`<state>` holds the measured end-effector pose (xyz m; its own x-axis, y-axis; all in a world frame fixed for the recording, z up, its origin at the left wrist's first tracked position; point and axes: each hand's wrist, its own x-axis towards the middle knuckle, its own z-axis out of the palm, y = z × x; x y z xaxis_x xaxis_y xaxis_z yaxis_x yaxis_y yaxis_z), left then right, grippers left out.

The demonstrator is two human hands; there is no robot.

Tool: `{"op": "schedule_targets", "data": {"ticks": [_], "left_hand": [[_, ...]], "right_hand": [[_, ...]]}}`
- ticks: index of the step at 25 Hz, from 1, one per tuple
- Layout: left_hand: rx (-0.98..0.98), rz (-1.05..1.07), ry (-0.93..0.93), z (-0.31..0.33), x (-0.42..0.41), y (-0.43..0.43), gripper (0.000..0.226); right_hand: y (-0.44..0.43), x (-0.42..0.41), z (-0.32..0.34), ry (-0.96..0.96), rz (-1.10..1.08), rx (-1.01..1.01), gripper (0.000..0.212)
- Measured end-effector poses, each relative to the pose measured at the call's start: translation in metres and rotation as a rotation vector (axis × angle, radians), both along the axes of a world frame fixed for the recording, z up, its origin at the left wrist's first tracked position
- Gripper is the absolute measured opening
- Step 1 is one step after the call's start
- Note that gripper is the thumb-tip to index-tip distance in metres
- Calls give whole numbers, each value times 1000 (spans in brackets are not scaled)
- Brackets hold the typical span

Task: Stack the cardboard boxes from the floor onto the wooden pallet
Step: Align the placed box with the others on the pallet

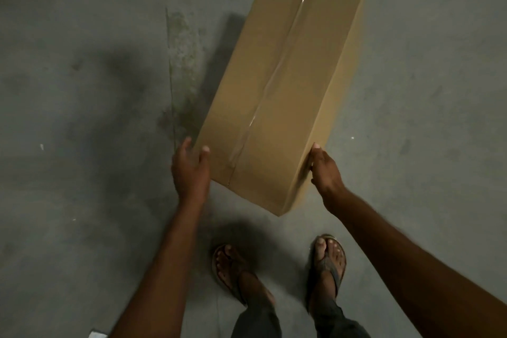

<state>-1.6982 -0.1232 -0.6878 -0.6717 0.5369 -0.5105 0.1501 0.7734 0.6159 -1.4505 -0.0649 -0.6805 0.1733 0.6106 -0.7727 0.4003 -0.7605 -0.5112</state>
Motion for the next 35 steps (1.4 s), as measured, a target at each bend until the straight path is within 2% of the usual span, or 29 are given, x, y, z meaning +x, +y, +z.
{"op": "schedule_targets", "data": {"ticks": [2,4,6,8,9,12,14,17,19,20,21,23,28,32,35], "left_hand": [[-89,-88,-7,-22,-17,32,65],[-103,-153,-163,-32,-21,62,71],[-139,-252,-255,-30,-11,78,67],[-120,-331,-232,-25,2,85,72],[-94,-354,-203,-21,8,87,70],[-10,-350,-216,20,22,99,34],[-29,-388,-283,63,29,112,28],[-133,-482,-385,138,45,126,40],[-184,-562,-339,187,62,129,55],[-199,-580,-331,213,72,129,67],[-209,-587,-336,238,84,126,78],[-216,-579,-360,288,109,114,81],[-22,-649,-425,408,175,58,68],[123,-708,-504,484,218,4,91],[235,-789,-520,537,252,-32,86]], "right_hand": [[4,6,0,100,-150,-18,70],[8,12,1,237,-271,-29,75],[8,17,2,309,-228,-5,80],[6,24,3,293,-100,81,87],[6,28,6,270,-68,122,87],[13,51,32,285,-53,170,79],[20,72,67,288,-40,154,69],[30,98,133,293,-33,89,57],[35,115,182,260,-18,59,48],[35,125,206,259,-8,53,50],[34,137,228,256,7,48,64],[25,163,271,260,8,37,83],[-25,229,397,269,-47,120,85],[-87,276,491,295,-167,236,84],[-147,304,554,326,-261,349,70]]}}
